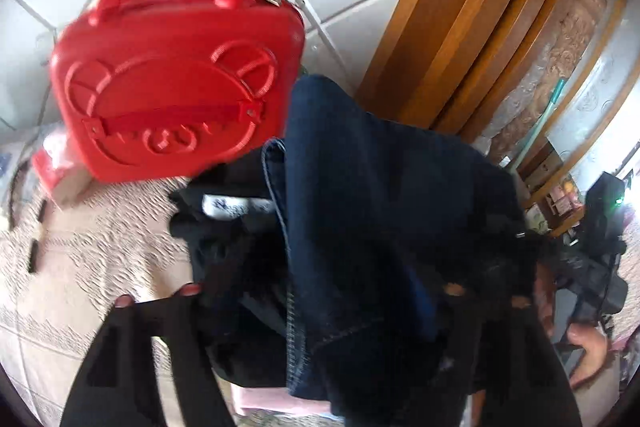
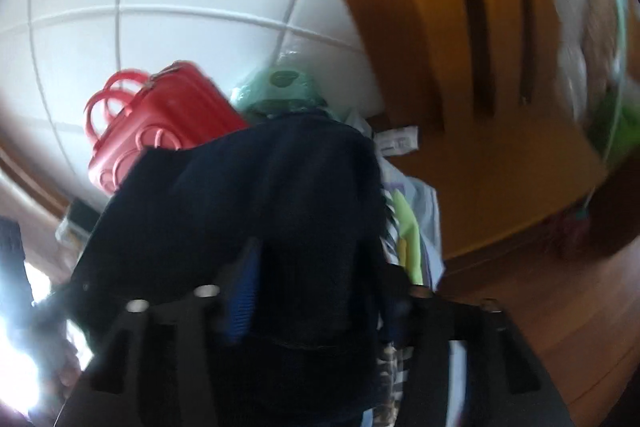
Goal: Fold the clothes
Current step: 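Lower the jeans onto the clothes pile and open both tools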
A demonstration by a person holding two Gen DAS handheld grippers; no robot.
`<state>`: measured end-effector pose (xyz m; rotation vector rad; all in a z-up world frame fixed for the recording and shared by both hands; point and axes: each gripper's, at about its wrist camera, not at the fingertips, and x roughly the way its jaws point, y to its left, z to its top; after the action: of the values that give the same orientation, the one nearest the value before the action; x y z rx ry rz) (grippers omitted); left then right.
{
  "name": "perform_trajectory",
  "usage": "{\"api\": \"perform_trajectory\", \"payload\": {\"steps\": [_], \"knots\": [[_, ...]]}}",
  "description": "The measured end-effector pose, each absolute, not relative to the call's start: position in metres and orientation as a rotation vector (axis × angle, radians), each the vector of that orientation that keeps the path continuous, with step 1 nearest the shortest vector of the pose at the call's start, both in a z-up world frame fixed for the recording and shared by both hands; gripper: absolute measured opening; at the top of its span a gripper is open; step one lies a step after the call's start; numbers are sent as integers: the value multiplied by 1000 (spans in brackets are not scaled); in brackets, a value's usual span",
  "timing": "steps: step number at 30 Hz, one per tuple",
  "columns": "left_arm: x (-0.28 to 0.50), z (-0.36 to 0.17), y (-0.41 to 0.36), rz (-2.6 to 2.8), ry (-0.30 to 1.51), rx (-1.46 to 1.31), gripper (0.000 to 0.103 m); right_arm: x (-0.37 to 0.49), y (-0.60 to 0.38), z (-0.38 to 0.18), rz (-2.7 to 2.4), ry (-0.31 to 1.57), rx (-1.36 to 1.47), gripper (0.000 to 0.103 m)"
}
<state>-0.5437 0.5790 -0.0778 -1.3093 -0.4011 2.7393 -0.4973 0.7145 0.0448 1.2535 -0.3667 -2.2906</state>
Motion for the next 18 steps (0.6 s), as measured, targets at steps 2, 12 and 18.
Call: {"api": "perform_trajectory", "payload": {"steps": [2, 12, 18], "knots": [[-545, -71, 575, 2822, -293, -1354, 103, -494, 720, 50, -2289, -423, 1211, 76], [-518, -52, 565, 2915, -96, -1345, 103, -429, 700, 116, -2495, -101, 1035, 101], [-483, -25, 579, 2883, -99, -1276, 103, -390, 692, 125, -2488, -38, 1001, 101]]}}
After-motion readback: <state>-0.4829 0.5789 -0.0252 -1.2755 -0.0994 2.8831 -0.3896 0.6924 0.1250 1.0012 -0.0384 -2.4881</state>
